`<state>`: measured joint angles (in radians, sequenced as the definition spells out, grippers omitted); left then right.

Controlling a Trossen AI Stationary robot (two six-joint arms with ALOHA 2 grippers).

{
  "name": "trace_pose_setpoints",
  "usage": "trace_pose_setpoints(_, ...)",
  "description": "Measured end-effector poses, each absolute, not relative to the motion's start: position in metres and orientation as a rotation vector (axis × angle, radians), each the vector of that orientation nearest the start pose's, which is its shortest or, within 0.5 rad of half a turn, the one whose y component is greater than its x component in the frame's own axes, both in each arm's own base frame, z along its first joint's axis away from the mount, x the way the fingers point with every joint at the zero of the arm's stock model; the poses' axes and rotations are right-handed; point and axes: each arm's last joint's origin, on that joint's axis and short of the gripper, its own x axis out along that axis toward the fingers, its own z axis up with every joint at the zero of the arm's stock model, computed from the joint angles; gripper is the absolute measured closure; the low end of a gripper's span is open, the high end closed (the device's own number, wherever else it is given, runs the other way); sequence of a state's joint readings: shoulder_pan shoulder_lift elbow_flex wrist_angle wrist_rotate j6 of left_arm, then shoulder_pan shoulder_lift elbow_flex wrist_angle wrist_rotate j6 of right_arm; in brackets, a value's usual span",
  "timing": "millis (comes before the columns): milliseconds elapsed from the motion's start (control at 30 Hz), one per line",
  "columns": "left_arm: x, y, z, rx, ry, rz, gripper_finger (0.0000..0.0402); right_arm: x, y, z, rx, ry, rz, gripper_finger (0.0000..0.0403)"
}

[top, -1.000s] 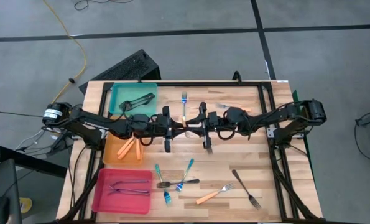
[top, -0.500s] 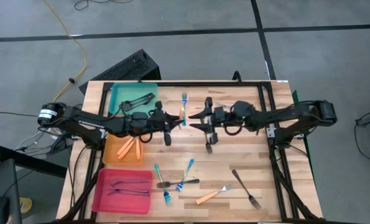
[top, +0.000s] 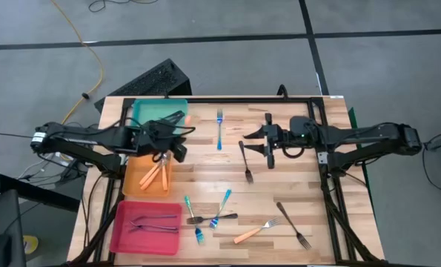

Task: Sort silverware by color (type)
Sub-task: Put the orange fork into the orange bin

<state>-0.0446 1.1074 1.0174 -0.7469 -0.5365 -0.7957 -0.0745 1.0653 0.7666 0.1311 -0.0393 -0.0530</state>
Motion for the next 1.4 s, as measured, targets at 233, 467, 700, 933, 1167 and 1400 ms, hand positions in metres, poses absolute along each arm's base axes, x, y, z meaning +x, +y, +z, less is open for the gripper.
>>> trace_pose_setpoints(233, 0.183, 0.000, 0.312, -0.653, 0.792, 0.896, 0.0376, 0.236, -0.017, 0.286, -0.036, 0.348, -0.046, 0.0243)
trace_pose_setpoints(467, 0.171, -0.007, 0.288, -0.779, 0.908, 0.939, 0.0376, 0.246, -0.018, 0.268, -0.003, 0.446, -0.046, 0.0243)
trace_pose_setpoints(700, 0.152, -0.008, 0.257, -0.831, 0.977, 0.997, 0.0376, 0.261, -0.014, 0.246, 0.015, 0.531, -0.029, 0.0243)
trace_pose_setpoints(933, 0.131, -0.008, 0.227, -0.989, 1.001, 1.001, 0.0376, 0.269, -0.012, 0.232, 0.014, 0.588, -0.018, 0.0243)
trace_pose_setpoints(1167, 0.130, -0.003, 0.203, -1.036, 0.998, 1.007, 0.0376, 0.278, -0.012, 0.229, 0.012, 0.544, -0.016, 0.0243)
trace_pose_setpoints(1400, 0.137, 0.008, 0.195, -1.042, 0.998, 1.014, 0.0376, 0.280, -0.012, 0.230, 0.009, 0.527, -0.016, 0.0243)
